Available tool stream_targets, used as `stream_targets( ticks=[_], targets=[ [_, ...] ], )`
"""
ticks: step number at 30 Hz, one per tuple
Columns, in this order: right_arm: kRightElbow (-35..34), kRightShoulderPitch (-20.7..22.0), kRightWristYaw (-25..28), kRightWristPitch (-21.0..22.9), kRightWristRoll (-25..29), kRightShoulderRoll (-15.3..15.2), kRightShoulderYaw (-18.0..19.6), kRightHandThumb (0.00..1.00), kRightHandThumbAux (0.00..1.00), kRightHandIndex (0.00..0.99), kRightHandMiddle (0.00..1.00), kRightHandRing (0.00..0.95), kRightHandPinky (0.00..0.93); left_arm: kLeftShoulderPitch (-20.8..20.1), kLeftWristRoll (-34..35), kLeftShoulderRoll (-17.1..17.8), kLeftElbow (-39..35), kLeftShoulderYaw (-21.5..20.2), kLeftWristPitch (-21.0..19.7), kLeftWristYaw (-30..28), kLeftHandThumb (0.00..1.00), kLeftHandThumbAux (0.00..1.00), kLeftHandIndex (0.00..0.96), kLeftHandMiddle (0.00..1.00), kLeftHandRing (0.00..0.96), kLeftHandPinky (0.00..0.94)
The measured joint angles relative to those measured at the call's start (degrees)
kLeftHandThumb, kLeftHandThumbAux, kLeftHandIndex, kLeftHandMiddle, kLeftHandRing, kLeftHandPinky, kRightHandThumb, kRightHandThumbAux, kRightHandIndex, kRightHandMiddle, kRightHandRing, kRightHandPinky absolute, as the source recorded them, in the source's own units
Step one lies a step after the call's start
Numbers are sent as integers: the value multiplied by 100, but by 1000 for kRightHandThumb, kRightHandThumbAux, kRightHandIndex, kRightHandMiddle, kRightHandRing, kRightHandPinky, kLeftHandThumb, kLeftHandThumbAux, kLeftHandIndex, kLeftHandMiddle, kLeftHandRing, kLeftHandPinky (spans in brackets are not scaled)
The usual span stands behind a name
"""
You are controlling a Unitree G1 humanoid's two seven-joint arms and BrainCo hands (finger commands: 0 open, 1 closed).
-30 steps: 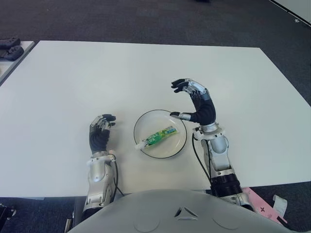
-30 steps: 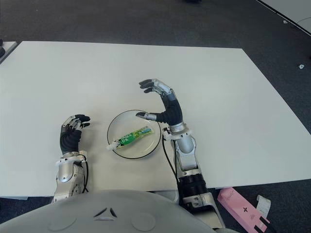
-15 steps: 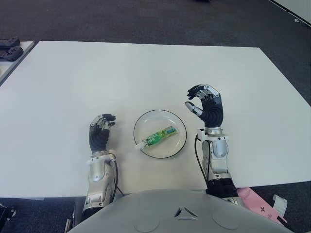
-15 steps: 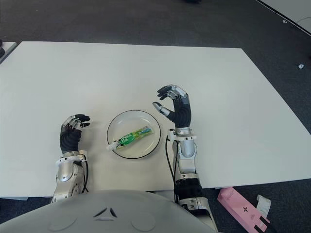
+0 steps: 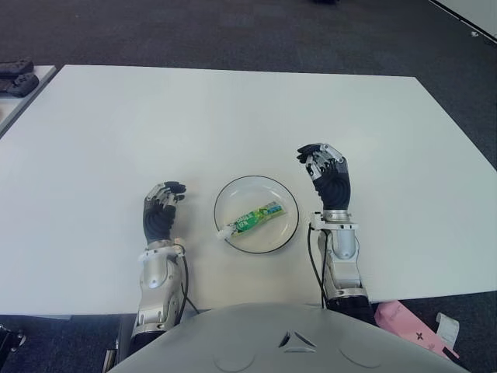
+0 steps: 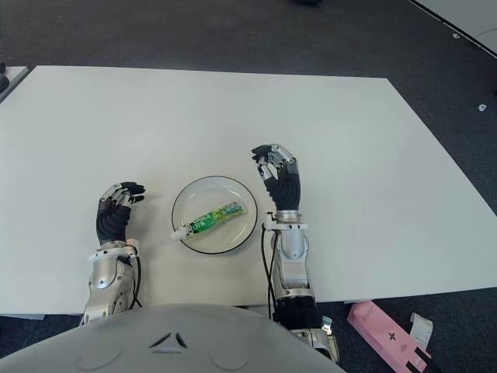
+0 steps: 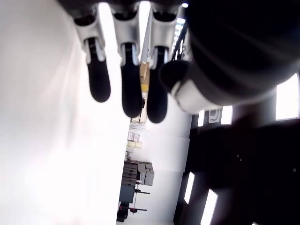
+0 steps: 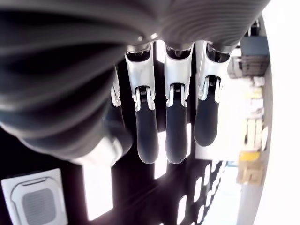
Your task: Put the toothpaste on the table into the plate.
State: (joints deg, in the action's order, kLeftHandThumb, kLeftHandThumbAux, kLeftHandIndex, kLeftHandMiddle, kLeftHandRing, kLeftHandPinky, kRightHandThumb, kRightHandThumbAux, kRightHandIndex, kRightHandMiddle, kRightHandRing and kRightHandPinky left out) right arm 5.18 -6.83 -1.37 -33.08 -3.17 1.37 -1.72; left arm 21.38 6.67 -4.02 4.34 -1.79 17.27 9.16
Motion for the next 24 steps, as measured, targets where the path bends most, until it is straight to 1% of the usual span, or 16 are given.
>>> stream_targets(
  ticks=[5, 11, 16, 24],
  targets=[
    [34, -7, -100, 82, -73, -25, 80, 693, 733, 419, 440, 439, 431, -1, -1, -1, -14, -10, -20, 1, 709, 723, 422, 446, 411, 371],
    [150, -73, -176, 184, -94, -25, 112, 694, 735, 419, 440, 431, 418, 2, -46, -1, -147, -9, -245, 39, 708, 724, 422, 444, 404, 376],
    [188, -131, -195, 277, -94, -25, 154, 694, 736, 419, 436, 424, 410, 7, -55, -1, -203, -10, -343, 39, 708, 724, 422, 445, 402, 376],
    [199, -166, -196, 566, -99, -95, 243, 693, 737, 418, 429, 411, 389, 4, -54, -3, -215, -15, -364, 39, 708, 724, 422, 446, 406, 368]
  ],
)
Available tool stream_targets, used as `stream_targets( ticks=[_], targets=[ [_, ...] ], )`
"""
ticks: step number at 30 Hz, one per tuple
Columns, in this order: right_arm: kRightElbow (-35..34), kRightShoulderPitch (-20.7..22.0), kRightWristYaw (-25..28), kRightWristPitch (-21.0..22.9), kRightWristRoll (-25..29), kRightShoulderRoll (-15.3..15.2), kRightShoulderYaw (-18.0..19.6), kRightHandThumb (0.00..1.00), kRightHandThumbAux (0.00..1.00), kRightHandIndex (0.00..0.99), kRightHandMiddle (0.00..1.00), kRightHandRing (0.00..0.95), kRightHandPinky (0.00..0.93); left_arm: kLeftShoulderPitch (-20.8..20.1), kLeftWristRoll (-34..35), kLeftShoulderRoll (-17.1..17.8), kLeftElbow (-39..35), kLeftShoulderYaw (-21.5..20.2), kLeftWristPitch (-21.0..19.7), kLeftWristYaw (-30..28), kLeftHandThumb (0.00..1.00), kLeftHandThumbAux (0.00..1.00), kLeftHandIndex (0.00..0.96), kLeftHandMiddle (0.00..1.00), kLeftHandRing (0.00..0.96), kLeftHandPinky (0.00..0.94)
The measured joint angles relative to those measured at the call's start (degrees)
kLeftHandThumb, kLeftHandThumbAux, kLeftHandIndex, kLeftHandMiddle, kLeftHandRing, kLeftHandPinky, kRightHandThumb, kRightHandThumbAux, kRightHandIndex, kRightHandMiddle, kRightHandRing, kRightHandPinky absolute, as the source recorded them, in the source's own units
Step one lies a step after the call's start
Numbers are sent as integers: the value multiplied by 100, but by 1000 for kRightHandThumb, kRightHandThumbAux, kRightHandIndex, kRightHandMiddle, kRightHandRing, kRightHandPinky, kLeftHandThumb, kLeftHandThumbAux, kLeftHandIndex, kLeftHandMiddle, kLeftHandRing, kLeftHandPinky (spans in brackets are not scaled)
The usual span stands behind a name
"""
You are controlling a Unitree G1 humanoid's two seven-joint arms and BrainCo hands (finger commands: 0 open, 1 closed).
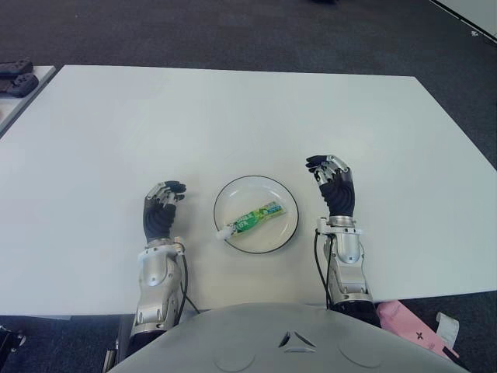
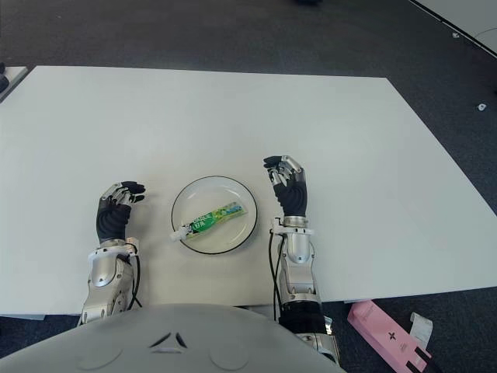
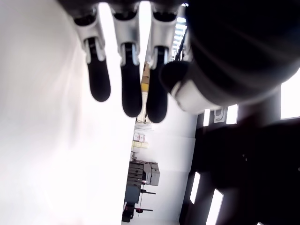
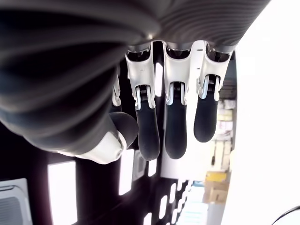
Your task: Put the toothpaste on the table into the plate.
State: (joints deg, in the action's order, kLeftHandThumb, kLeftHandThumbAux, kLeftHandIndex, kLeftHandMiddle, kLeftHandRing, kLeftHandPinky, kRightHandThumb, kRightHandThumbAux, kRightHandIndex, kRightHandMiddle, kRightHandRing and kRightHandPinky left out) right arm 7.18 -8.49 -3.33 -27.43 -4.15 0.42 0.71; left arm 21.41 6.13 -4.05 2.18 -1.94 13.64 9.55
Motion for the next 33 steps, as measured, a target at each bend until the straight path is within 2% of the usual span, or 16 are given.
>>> stream_targets(
  ticks=[21, 33],
  targets=[
    [138, -147, 29, 719, -76, -340, 173, 690, 740, 417, 442, 420, 405, 1, 1, 0, 5, -1, 14, 0, 708, 724, 423, 446, 404, 373],
    [355, -94, -117, 795, -263, -393, 192, 689, 740, 418, 447, 432, 421, -6, 0, 0, 4, -1, 10, 0, 709, 724, 422, 451, 417, 368]
  ],
)
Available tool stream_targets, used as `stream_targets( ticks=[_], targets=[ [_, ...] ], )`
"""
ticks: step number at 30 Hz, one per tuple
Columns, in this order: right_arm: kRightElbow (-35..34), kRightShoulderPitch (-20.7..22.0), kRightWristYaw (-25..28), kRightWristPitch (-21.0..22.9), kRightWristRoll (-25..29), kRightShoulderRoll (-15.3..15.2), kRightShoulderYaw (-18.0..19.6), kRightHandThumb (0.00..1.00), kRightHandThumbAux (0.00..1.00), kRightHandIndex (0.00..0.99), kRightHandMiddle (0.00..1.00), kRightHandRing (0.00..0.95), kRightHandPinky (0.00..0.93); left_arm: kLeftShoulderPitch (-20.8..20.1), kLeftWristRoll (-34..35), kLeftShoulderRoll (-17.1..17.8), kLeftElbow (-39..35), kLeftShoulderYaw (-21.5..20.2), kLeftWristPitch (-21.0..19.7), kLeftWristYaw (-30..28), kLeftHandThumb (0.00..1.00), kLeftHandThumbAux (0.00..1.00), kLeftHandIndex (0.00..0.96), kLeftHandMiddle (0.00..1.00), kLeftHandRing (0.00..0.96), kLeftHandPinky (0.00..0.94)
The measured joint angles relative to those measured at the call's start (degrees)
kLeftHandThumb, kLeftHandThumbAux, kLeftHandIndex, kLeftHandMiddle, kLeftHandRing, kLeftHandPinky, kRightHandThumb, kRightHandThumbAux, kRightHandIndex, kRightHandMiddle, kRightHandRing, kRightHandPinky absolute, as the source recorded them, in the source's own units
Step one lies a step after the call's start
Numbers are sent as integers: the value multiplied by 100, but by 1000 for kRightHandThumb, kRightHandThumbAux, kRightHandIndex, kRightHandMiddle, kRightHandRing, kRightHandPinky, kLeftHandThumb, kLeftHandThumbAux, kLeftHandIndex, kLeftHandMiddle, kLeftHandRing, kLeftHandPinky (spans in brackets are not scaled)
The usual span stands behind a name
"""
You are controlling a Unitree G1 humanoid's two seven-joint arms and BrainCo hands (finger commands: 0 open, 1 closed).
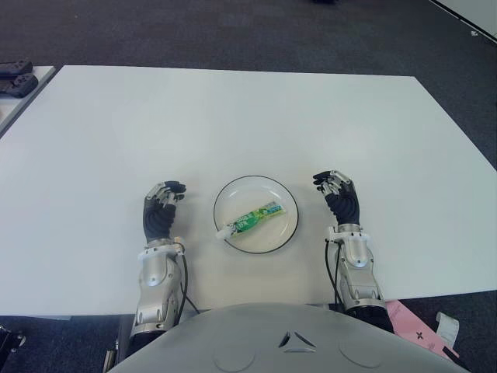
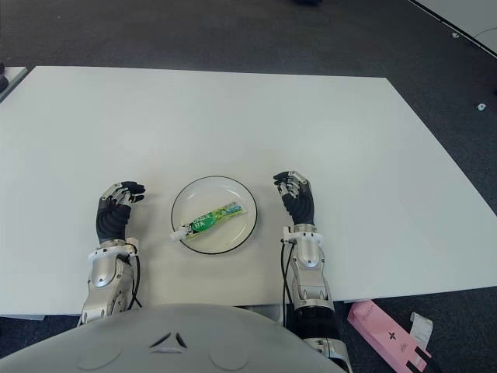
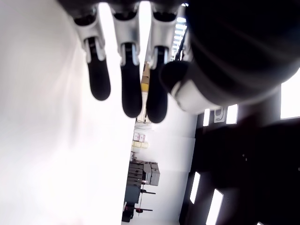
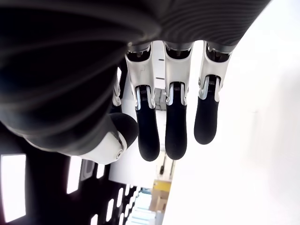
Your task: Put the toothpaste on the table into the plate.
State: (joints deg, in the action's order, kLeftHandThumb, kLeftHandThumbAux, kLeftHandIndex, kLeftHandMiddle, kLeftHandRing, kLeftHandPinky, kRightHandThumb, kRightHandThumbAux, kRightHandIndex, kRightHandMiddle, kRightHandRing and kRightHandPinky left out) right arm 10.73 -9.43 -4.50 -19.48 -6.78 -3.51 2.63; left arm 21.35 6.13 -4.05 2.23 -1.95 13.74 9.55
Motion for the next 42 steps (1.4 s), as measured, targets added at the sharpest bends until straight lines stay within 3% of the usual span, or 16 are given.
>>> stream_targets(
  ticks=[19, 42],
  targets=[
    [448, 74, -86, -14, -35, -48, 21, 690, 739, 419, 456, 431, 414, -2, -33, 1, 9, -2, 10, 0, 708, 724, 422, 449, 413, 362],
    [858, 287, -85, -336, 17, -80, 24, 691, 740, 420, 447, 455, 478, -8, 8, 2, 43, -5, 61, -41, 710, 724, 421, 446, 408, 365]
  ],
)
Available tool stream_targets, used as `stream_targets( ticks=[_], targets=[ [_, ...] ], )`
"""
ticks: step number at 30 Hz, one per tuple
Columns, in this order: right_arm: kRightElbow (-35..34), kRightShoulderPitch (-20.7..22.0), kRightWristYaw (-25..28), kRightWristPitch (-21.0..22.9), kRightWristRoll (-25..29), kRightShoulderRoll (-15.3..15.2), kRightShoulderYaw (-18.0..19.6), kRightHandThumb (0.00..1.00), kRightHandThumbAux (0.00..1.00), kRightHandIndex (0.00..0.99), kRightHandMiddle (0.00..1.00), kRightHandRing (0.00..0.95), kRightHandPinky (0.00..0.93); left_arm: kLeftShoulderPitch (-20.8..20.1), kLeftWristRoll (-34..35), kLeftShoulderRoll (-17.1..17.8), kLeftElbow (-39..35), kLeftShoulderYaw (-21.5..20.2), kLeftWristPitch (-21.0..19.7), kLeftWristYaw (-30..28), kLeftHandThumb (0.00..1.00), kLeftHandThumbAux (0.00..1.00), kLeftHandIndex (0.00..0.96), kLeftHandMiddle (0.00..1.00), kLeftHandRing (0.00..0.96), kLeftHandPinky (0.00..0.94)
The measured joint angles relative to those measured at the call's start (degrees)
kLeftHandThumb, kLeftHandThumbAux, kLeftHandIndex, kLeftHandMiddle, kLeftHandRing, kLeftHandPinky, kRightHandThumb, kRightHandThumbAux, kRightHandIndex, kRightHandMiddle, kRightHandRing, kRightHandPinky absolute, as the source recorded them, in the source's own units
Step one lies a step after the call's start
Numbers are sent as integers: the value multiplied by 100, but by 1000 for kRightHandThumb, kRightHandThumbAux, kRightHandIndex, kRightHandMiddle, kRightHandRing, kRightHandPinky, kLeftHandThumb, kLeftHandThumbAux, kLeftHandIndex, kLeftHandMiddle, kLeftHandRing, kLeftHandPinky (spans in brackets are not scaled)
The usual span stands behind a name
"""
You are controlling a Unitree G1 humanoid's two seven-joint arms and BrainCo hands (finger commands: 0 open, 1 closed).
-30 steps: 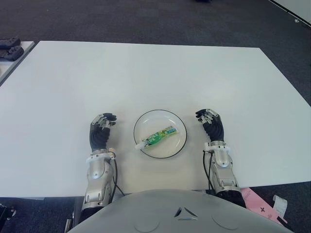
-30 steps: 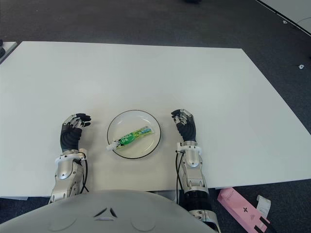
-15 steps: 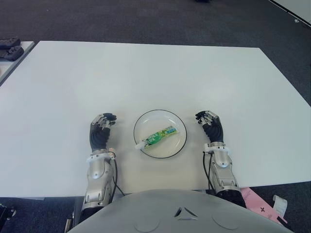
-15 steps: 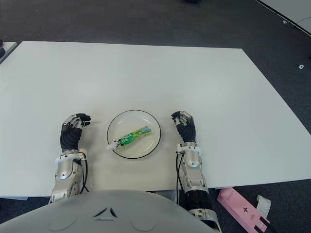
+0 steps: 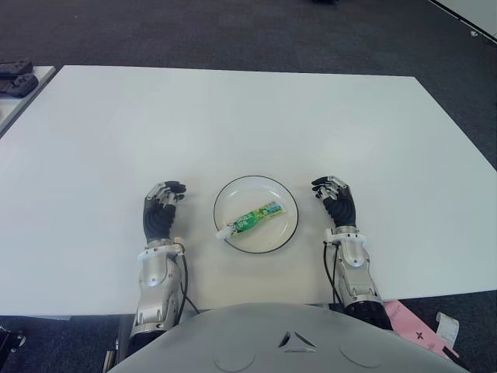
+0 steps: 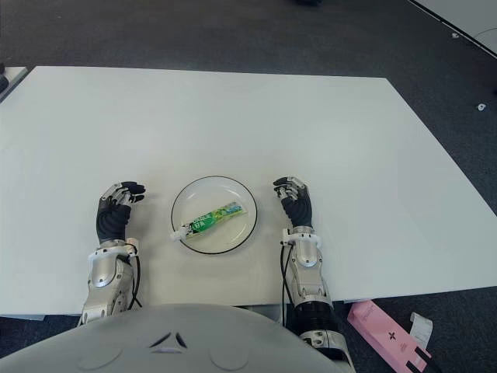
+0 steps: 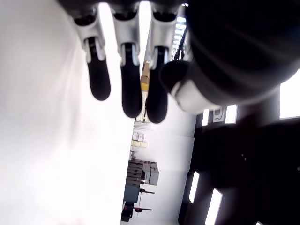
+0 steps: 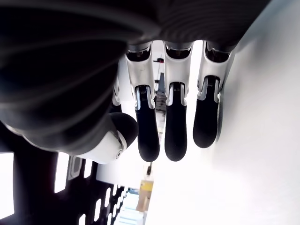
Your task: Put the toothpaste on the table into the plate.
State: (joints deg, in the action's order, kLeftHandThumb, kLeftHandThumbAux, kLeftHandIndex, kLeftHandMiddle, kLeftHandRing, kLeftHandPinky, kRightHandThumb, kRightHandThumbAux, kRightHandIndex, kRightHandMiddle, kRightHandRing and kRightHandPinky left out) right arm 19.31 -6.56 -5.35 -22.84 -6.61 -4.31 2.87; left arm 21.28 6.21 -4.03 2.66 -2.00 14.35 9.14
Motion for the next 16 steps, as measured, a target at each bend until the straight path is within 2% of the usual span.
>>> stream_targets(
  ticks=[8, 16],
  targets=[
    [94, 70, -1, -23, -2, -9, 1, 696, 739, 423, 463, 473, 487, -6, 0, 0, -4, -6, -21, 0, 711, 724, 422, 447, 415, 392],
    [217, 176, 8, 15, -18, -78, -13, 697, 738, 421, 456, 487, 502, -21, -6, 0, -5, -9, -57, 0, 710, 724, 422, 445, 406, 378]
  ],
)
